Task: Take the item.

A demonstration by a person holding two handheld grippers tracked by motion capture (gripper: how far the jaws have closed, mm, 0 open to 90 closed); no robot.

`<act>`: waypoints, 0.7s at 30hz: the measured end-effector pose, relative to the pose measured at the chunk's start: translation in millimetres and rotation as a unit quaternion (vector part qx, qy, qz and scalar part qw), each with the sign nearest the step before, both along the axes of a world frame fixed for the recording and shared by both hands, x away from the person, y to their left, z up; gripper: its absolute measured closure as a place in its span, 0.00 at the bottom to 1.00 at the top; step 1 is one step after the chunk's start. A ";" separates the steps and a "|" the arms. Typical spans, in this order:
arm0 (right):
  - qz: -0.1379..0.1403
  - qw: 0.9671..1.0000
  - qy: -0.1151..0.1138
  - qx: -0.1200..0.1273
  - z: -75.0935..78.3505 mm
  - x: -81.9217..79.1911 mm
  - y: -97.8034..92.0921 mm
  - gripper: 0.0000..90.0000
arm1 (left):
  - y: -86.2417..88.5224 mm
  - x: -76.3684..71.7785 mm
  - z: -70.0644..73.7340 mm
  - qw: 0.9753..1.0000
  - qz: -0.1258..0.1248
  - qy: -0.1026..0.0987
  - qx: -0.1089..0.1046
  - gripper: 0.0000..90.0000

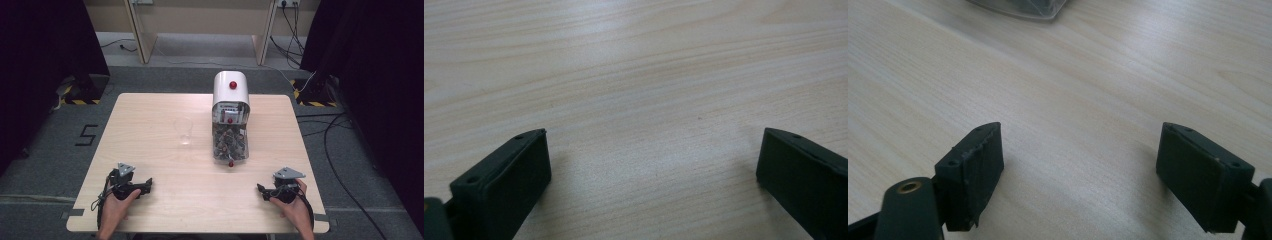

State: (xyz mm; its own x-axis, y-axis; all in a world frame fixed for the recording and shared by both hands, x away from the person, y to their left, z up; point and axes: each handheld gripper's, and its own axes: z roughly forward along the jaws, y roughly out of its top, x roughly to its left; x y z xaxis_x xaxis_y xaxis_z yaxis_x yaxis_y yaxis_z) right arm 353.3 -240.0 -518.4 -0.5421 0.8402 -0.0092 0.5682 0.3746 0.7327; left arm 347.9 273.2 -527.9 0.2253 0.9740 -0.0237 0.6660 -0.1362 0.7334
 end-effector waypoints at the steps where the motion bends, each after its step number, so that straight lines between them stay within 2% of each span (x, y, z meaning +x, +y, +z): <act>1: -0.001 1.000 -0.001 0.001 0.1 0.5 -0.3 0.24 | -0.1 0.0 0.0 1.000 0.000 0.000 -0.001 0.00; 6: -0.001 1.000 -0.002 0.004 0.4 1.8 -0.9 0.27 | -0.1 -0.1 0.0 1.000 0.000 0.000 -0.001 0.00; 12: -0.010 1.000 -0.019 0.022 5.1 4.1 -0.8 0.28 | 0.1 0.0 0.0 1.000 0.001 -0.001 -0.002 0.01; 16: -0.004 0.998 -0.047 0.030 17.6 10.5 7.2 0.31 | 0.1 -0.1 0.0 1.000 0.001 0.000 -0.001 0.01; 21: 0.006 0.997 -0.068 0.046 31.5 14.8 18.0 0.34 | 0.1 -0.5 0.0 1.000 0.002 0.000 -0.001 0.01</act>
State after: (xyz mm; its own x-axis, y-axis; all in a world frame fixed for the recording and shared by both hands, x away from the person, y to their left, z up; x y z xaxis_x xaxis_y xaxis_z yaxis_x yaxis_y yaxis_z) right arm 368.1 -222.0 -486.9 -0.5504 0.8349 -0.0064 0.4571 0.3077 0.8345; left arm 347.4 273.3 -527.9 0.2221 0.9747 -0.0253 0.6662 -0.1328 0.7338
